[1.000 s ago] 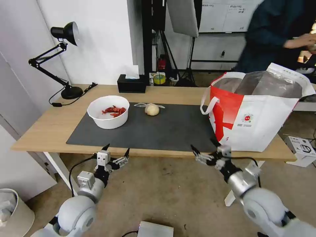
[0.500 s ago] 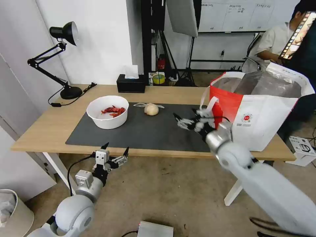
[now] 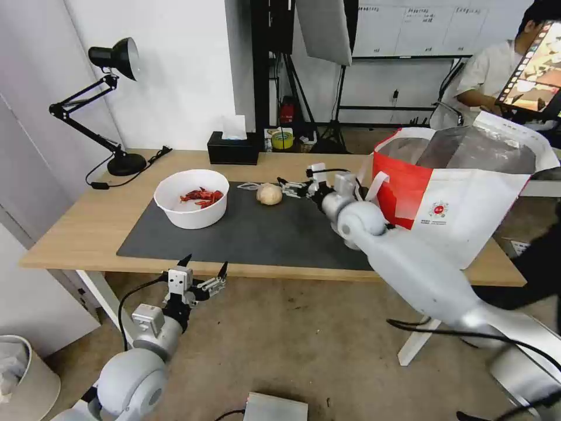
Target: Pick up the trash from the table and place it into the takeout bag.
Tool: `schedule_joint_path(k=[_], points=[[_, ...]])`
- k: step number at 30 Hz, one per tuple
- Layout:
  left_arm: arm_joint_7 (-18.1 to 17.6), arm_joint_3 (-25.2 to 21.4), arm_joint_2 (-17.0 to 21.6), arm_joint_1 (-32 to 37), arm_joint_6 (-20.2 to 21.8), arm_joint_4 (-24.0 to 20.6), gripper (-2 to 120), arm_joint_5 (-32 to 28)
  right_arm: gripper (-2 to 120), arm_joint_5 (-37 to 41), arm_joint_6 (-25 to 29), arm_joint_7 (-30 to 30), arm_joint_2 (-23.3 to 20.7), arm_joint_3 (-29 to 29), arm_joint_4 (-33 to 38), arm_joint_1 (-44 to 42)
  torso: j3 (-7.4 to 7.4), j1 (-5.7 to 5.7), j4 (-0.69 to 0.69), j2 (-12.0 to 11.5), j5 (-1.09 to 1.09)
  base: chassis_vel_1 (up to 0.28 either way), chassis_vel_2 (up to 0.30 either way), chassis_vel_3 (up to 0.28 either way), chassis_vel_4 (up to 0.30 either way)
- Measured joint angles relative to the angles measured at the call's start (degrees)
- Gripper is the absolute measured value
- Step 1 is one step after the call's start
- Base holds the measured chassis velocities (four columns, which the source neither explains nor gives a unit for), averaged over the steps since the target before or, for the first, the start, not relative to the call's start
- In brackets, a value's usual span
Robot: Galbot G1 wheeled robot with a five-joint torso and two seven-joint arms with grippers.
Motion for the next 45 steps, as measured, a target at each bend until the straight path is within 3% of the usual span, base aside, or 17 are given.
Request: schedule_joint_path(k=[17, 41, 45], points=[[0.0, 0.5, 0.0, 0.2, -0.1, -0.3, 100, 0.2, 100, -6.7, -9.9, -3.7, 14.5, -2.2, -22.0, 9.2, 0.00, -0.01, 0.01, 0.0, 0.00, 0.000, 0.000, 0.000, 0.000], [0.0, 0.6, -0.7, 1.4, -0.4, -0.9, 100, 1.3, 100, -11.8, -11.9, -3.7, 18.3, -1.3, -28.2, 8.5, -0.01, -0.02, 0.00, 0.0, 0.01, 0.000, 0.000, 0.000, 0.000], [0.0, 0.6, -0.9, 1.5, -0.4, -1.0, 100, 1.3, 88, -11.9, -12.6, -2.6, 18.2, -1.1, -28.1, 8.1, -0.01, -0.02, 0.00, 0.0, 0.01, 0.000, 0.000, 0.000, 0.000]])
